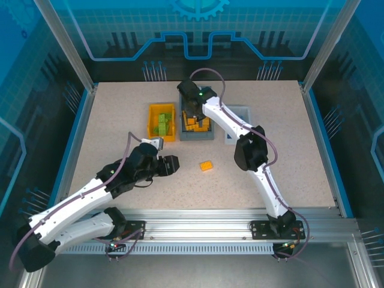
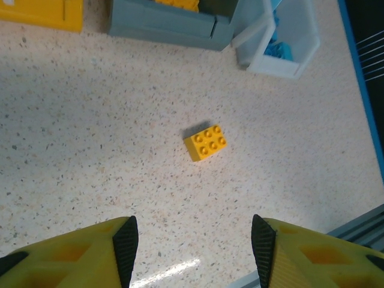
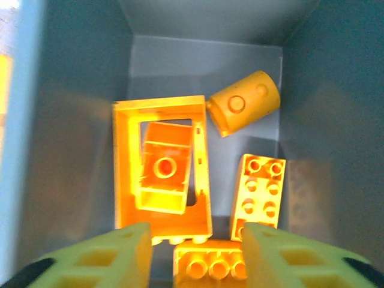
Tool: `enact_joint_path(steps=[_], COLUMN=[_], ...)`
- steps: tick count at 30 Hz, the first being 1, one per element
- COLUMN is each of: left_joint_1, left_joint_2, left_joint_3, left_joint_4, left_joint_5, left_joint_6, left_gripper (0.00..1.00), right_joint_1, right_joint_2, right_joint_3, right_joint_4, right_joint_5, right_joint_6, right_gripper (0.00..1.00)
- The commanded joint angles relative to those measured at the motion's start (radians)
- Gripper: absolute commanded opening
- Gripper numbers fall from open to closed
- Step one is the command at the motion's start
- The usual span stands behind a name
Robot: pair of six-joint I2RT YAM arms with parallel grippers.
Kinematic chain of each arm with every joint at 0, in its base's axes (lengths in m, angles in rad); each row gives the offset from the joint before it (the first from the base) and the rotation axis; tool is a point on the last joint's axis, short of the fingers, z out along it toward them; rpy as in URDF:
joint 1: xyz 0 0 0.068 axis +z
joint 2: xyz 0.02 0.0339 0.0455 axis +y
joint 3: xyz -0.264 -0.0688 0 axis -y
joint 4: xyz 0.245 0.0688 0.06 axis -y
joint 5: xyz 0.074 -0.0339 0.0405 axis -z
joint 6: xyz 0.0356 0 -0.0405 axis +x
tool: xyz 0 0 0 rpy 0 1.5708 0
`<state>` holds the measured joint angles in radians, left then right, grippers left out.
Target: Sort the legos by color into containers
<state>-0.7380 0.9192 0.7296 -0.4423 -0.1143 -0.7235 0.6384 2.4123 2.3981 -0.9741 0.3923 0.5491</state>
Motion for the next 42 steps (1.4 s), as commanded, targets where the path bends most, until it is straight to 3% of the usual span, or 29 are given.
enact_joint_path(steps=[1,4,9,14,17,26,35,38,42], left_joint_1=[-0.006,-0.034,-0.116,-0.131,-0.136,-0.141,-0.139,-0.141,-0.140], left_joint_2=[0.070,0.180,0.389,0.597,0.696,0.912,0.990,0.955,0.959], left_joint_3=[-0.033,-0.014,0.077,0.176,0.232,0.410,0.481,0.469,0.475], left_joint_4=[0.066,0.110,0.158,0.185,0.203,0.132,0.116,0.132,0.131], left_joint_5=[0.042,0.056,0.047,0.044,0.031,-0.058,-0.115,-0.109,-0.106], left_joint_6=[0.058,0.138,0.385,0.606,0.693,0.907,0.943,0.947,0.977], left_gripper=[0.57,0.58,0.61,0.61,0.62,0.63,0.65,0.72,0.75], right_joint_1=[0.045,0.074,0.115,0.135,0.162,0.164,0.164,0.164,0.164], right_joint_2=[-0.164,-0.321,-0.707,-1.142,-1.371,-1.755,-1.705,-1.694,-1.696], right_joint_3=[-0.047,-0.211,-0.731,-1.243,-1.436,-1.613,-1.613,-1.604,-1.615], right_joint_4=[0.039,0.100,0.304,0.440,0.443,0.209,0.221,0.219,0.219], right_joint_5=[0.000,0.043,0.082,0.008,-0.022,-0.004,-0.026,-0.022,-0.020], right_joint_6=[0.016,0.032,0.073,0.182,0.232,0.345,0.367,0.358,0.360], right_gripper=[0.34,0.34,0.35,0.39,0.45,0.51,0.49,0.49,0.49])
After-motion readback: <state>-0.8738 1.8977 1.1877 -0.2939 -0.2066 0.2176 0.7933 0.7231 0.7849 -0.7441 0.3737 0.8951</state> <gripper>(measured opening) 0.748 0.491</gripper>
